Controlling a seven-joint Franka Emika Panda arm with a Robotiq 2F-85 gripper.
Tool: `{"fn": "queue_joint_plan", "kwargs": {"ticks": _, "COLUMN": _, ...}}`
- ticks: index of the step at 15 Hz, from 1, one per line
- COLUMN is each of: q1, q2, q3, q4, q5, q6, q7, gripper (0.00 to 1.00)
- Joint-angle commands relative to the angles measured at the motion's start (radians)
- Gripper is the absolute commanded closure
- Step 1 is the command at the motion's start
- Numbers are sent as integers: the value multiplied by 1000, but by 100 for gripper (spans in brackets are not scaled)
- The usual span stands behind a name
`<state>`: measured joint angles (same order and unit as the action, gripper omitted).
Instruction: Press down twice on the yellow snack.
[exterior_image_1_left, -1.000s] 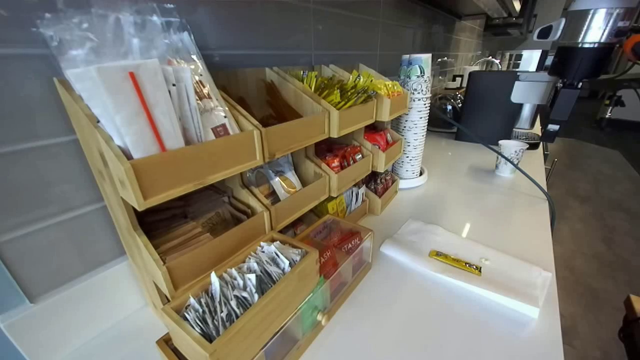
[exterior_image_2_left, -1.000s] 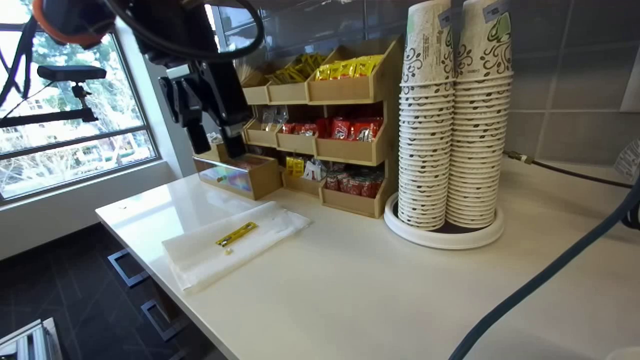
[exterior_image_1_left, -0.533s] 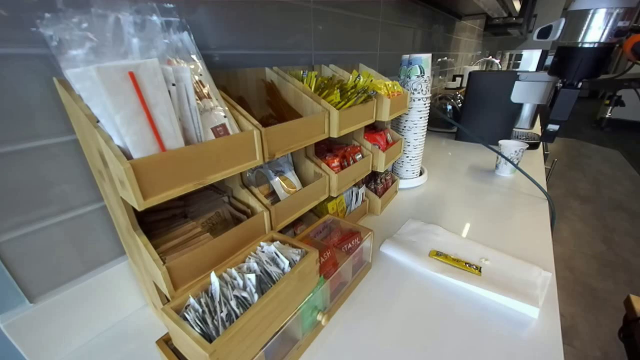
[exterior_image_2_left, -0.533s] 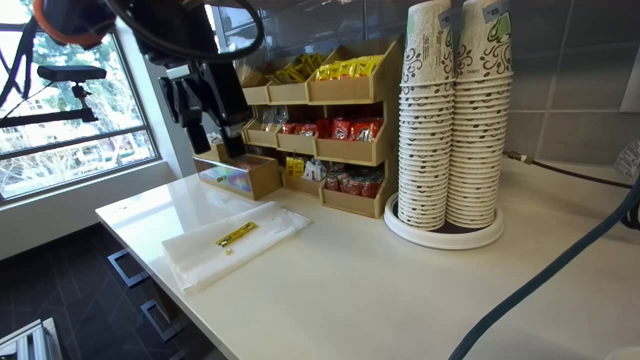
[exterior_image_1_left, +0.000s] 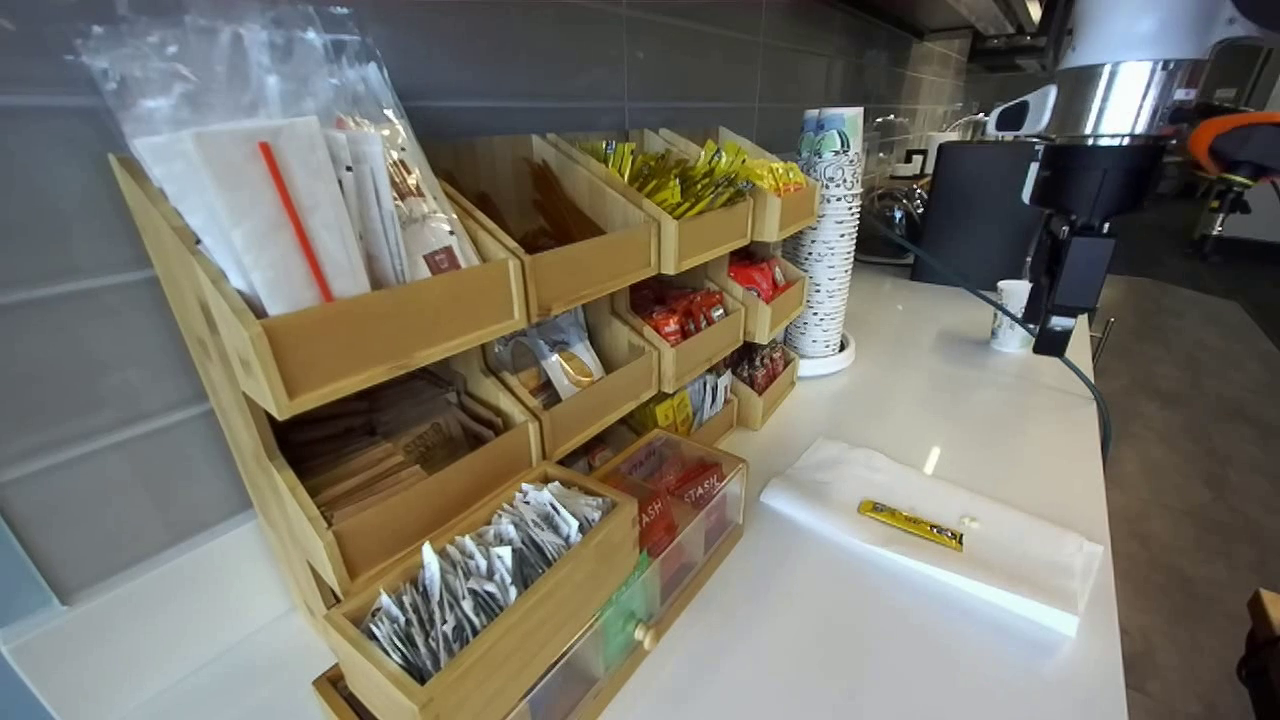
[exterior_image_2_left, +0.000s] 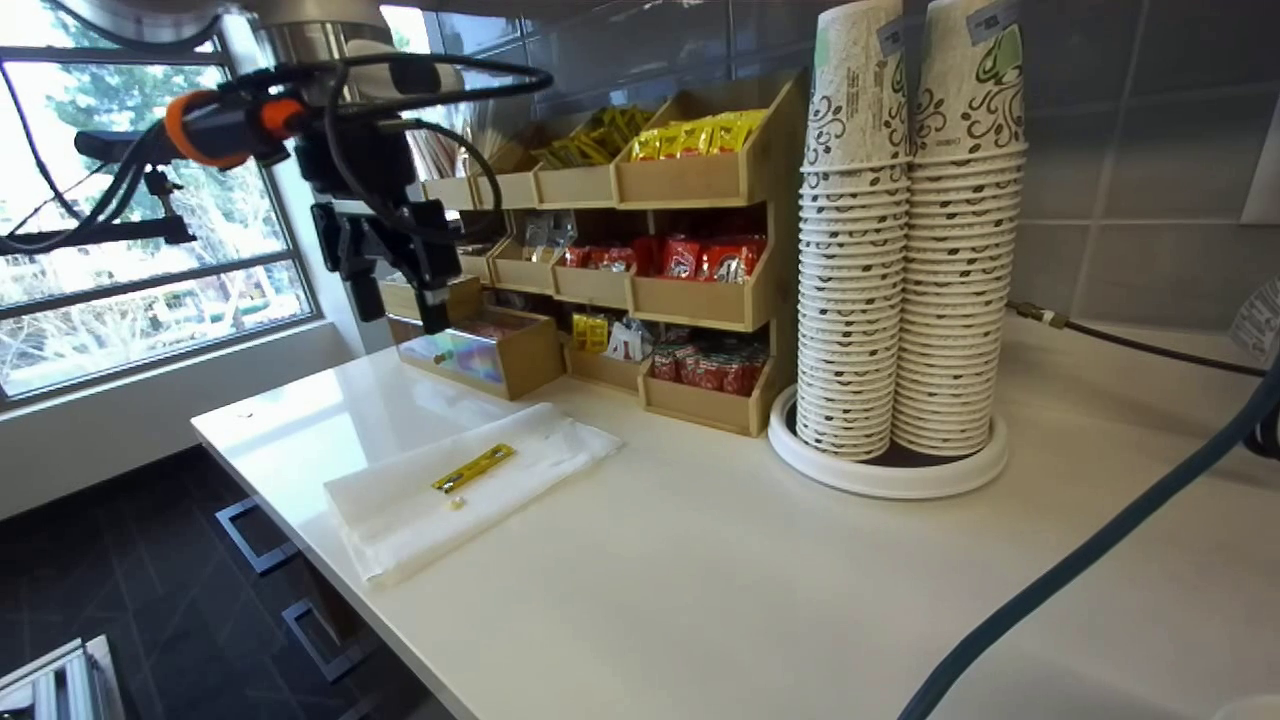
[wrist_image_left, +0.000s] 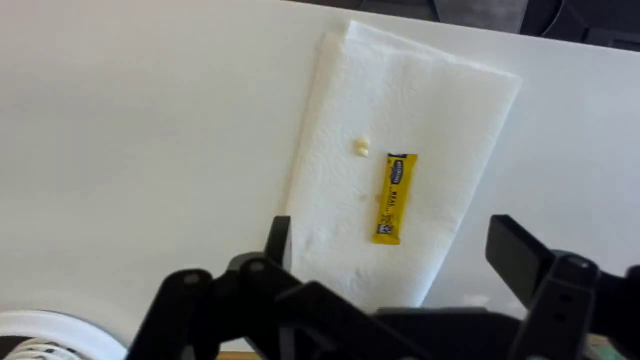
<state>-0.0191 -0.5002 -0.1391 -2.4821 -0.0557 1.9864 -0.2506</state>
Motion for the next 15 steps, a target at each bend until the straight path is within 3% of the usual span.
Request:
{"fn": "queue_joint_plan", "kwargs": {"ticks": 1, "q1": 43, "q2": 90, "q3": 57, "q4": 2, "q5": 55, "q6": 63, "q7": 50, "gripper": 0}}
{"fn": "queue_joint_plan", "kwargs": {"ticks": 4, "q1": 89, "q2": 144, "q3": 68, "q4": 13, "q5": 122, "q6": 69, "q7": 0, "gripper": 0}}
{"fn": "queue_joint_plan", "kwargs": {"ticks": 5, "q1": 62, "q2": 108, "q3": 76, "q4": -2, "q5": 77, "q6": 53, "q7": 28, "gripper": 0}}
{"fn": "queue_joint_plan", "kwargs": {"ticks": 12, "q1": 78, "q2": 140, "q3": 82, "q4": 4, "q5": 98, "q6": 61, "q7": 21, "gripper": 0}}
{"fn": "queue_joint_plan", "kwargs": {"ticks": 15, "q1": 72, "q2": 178, "q3": 103, "q4": 10, "q5": 92, "q6": 87, "q7": 91, "gripper": 0}}
